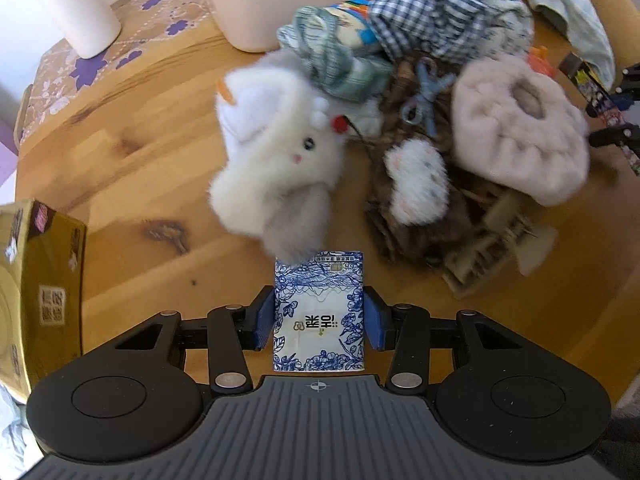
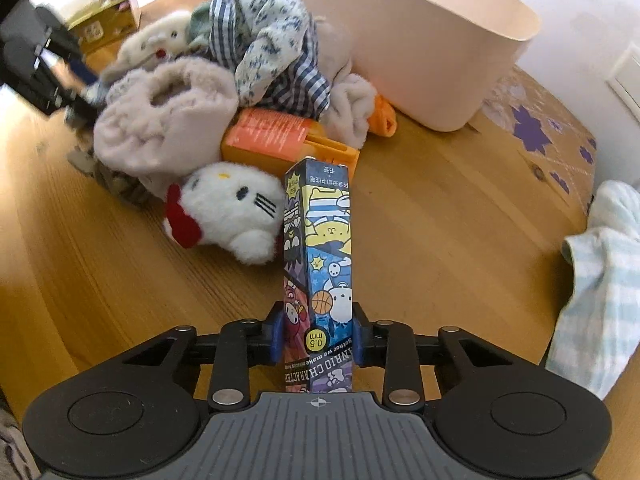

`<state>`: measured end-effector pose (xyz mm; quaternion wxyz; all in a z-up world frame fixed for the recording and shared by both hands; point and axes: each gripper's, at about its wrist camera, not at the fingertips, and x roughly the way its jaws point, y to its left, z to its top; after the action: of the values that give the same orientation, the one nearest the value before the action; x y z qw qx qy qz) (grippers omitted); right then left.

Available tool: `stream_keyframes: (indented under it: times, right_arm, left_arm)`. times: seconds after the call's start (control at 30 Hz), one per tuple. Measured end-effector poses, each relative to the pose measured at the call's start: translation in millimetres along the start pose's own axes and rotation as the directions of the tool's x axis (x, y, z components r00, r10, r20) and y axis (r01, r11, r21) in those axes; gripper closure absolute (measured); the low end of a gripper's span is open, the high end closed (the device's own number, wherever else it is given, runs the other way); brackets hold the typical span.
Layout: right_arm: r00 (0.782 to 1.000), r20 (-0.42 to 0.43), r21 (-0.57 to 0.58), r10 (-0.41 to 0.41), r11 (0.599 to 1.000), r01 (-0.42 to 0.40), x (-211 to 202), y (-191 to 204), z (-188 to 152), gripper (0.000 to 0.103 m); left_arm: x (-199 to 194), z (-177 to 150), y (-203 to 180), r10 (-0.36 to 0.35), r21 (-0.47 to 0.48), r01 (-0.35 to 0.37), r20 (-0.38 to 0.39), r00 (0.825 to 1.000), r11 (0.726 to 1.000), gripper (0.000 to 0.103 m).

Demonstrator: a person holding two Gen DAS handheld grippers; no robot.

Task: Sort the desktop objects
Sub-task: 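Grasp the blue-white tissue pack with the left tool while the right tool grasps the colorful box, then carry both items into the beige basket and open both tools to release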

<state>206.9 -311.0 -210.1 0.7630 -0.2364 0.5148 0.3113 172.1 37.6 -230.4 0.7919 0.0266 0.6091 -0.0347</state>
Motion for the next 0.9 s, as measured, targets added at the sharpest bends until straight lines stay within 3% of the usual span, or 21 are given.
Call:
stream_keyframes:
  times: [0.23,0.5,0.9]
  right_arm:
    - [0.999,0.047,0.059,-0.001,0.998,-0.001,-16,-4,-5,0.073]
    - [0.990,0.130,0.119,-0.051,0.992,0.035,-47,-24,-4,0.073]
    - [0.944,0.283,0.155,-0.172,0.979,0.131,-89,-68,35,0.073]
  left_arm:
    - [-22,-4,-10,-0.021,-0.006,0.022,0.030,0.999,1.000,0.057]
    - [-60,23,-2,-0.003,-0.024,0.006,0.129,0.992,1.000,0.057]
    - [-110,96,21,0.082,-0.079,-0.061,0.302,0.950,0.995,0.057]
